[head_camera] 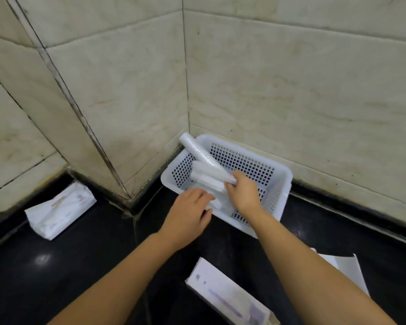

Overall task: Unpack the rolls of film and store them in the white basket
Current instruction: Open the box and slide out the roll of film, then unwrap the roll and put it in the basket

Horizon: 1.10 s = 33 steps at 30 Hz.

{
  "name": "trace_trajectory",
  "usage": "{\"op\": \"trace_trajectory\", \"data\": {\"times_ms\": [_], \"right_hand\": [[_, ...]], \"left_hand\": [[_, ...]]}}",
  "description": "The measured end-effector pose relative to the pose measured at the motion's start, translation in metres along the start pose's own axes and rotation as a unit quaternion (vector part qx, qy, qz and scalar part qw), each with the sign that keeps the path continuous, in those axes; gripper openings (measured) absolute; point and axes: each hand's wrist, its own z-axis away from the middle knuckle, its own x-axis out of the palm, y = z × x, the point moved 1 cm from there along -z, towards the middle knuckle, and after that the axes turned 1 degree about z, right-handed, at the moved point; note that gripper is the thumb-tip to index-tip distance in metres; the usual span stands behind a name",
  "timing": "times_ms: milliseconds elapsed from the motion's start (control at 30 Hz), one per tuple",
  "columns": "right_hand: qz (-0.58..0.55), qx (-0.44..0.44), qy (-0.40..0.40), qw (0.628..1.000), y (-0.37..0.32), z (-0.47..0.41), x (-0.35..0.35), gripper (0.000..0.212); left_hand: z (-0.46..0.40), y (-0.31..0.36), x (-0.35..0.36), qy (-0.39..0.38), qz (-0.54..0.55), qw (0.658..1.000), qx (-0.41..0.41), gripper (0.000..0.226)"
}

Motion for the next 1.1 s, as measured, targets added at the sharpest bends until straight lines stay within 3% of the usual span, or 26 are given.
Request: {"op": "trace_trajectory", "data": {"times_ms": [100, 200, 300, 400, 500, 600, 700, 800, 867, 933, 1000, 1100], "right_hand": [[0.146, -0.017, -0.037, 0.988, 0.009, -0.006, 0.022, 0.020], [0.341, -0.026, -0.105, 0.934, 0.015, -0.007, 0.032, 0.032], [0.409, 0.000, -0.210, 0.888, 0.018, -0.012, 0.031, 0.032], [0.342, 0.027, -0.267, 0.900, 0.024, -0.017, 0.020, 0.029], [0.298, 0.036, -0.277, 0.913, 0.027, -0.009, -0.002, 0.042], [0.240, 0.030, -0.226, 0.943, 0.030, 0.007, -0.042, 0.049], [0.117, 0.027, -0.119, 0.985, 0.040, 0.031, -0.099, 0.042], [0.024, 0.046, -0.011, 0.999, 0.072, 0.074, -0.152, 0.027], [-0.013, 0.105, -0.003, 0.994, 0.101, 0.116, -0.170, 0.024], [-0.005, 0.159, -0.042, 0.986, 0.129, 0.160, -0.173, 0.021], [0.025, 0.192, -0.095, 0.976, 0.150, 0.199, -0.162, 0.019], [0.102, 0.201, -0.148, 0.963, 0.163, 0.243, -0.133, 0.054]], "left_hand": [[0.003, -0.026, 0.018, -0.043, -0.062, 0.997, -0.018, 0.032], [0.013, -0.035, 0.033, -0.039, -0.107, 0.993, -0.002, 0.034], [0.014, -0.036, 0.039, -0.034, -0.111, 0.993, -0.007, 0.039], [0.013, -0.036, 0.038, -0.054, -0.142, 0.988, -0.003, 0.049], [0.012, -0.035, 0.031, -0.099, -0.155, 0.983, -0.008, 0.052], [0.007, -0.031, 0.024, -0.171, -0.163, 0.971, -0.038, 0.054], [-0.006, -0.004, 0.012, -0.208, -0.154, 0.963, -0.071, 0.051], [-0.008, 0.060, 0.013, -0.119, -0.028, 0.992, -0.043, 0.041], [0.005, 0.115, 0.023, -0.100, 0.110, 0.989, -0.019, 0.032], [0.022, 0.167, 0.047, -0.161, 0.181, 0.970, -0.006, 0.028], [0.035, 0.209, 0.074, -0.255, 0.163, 0.952, -0.048, 0.027], [0.046, 0.240, 0.104, -0.376, 0.067, 0.909, -0.164, 0.032]]}}
